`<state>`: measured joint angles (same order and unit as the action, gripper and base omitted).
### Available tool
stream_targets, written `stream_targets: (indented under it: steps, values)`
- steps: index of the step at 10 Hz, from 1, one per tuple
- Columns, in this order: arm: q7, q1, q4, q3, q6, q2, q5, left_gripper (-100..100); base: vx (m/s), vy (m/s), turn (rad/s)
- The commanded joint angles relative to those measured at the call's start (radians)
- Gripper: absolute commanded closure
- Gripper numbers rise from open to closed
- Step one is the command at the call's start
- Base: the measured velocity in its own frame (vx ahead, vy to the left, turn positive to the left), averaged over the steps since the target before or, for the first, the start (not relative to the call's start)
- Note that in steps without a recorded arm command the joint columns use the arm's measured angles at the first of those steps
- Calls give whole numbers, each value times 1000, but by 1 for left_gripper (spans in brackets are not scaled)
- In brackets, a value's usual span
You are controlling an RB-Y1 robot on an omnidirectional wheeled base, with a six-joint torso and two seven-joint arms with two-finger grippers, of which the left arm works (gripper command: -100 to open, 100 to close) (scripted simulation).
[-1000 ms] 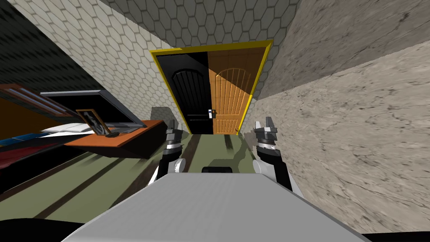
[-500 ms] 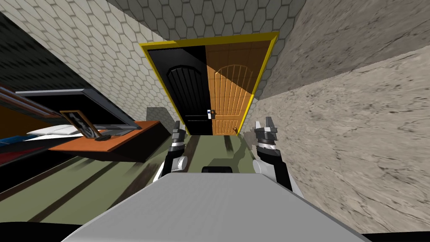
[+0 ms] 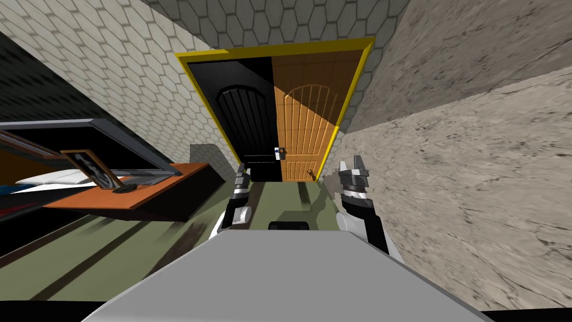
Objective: Pull the door open
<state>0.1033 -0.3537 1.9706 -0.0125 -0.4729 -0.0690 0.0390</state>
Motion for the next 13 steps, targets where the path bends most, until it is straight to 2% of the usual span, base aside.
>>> stream_targets:
  steps: [1, 13]
  values:
    - [-8, 25, -35, -5, 14, -8, 5, -100, 101, -30, -18]
    - [-60, 196, -345, -21, 59, -49, 31, -100, 100, -12, -20]
